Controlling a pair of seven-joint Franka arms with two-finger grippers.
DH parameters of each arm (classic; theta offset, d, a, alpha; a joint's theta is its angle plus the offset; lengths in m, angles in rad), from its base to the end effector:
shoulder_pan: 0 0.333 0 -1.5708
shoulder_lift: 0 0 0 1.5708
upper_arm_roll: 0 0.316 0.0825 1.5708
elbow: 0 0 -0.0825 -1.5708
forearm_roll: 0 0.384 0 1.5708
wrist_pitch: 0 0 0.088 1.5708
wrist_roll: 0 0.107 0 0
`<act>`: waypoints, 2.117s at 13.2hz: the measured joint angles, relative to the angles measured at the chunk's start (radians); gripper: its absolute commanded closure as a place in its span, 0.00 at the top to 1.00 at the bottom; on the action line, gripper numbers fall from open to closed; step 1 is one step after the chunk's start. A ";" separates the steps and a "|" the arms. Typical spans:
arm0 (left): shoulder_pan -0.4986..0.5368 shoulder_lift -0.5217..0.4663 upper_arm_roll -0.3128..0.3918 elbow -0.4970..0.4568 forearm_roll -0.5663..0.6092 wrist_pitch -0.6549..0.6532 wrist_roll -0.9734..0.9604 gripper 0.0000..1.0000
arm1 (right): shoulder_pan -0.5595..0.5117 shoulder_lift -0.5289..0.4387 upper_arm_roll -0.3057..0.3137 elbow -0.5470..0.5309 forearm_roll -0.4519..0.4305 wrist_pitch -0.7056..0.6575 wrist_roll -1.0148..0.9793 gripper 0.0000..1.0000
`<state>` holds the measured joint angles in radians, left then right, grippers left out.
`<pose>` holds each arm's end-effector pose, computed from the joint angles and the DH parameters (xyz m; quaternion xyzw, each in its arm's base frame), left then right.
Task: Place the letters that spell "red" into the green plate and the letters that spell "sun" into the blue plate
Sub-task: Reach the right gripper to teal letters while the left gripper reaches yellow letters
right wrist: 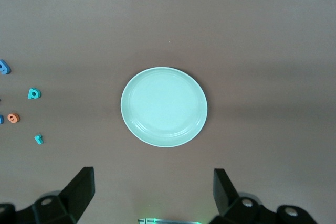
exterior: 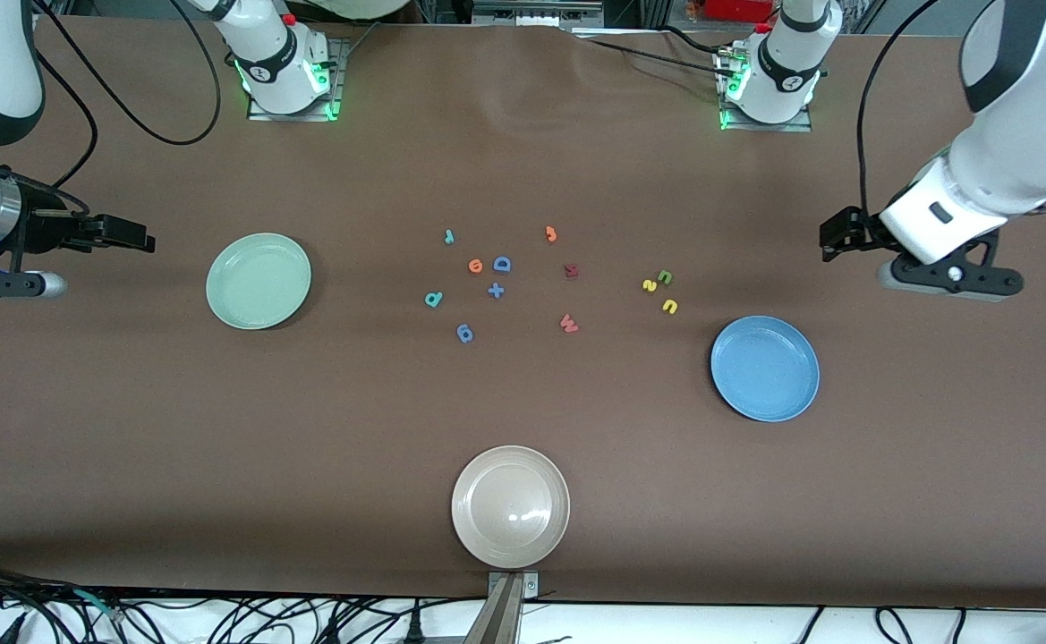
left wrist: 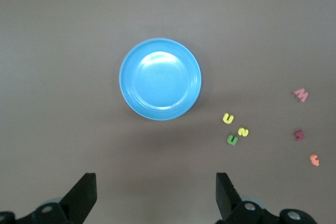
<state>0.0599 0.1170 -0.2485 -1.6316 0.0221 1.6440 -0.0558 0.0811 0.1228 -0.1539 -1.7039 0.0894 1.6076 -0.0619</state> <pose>0.5783 -0.1012 0.5369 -0.9964 0.0675 0.0505 0.0028 0.5749 -0.0289 0.4966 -0.9934 0.0124 0.1059 0.0420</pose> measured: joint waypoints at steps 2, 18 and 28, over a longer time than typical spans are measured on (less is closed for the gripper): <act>-0.036 0.039 -0.009 -0.023 0.000 -0.003 -0.001 1.00 | 0.001 0.000 0.001 0.000 0.001 0.000 0.020 1.00; -0.163 0.191 -0.122 -0.696 0.000 0.871 -0.181 0.98 | 0.206 0.136 0.206 -0.001 0.058 0.141 0.597 0.99; -0.156 0.277 -0.121 -0.701 0.064 0.968 -0.177 0.73 | 0.370 0.226 0.294 -0.258 0.059 0.480 0.753 0.99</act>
<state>-0.0962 0.3935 -0.3698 -2.3329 0.0866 2.6123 -0.2330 0.4506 0.3485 0.1405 -1.9622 0.1485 2.0875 0.6906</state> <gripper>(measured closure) 0.185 0.004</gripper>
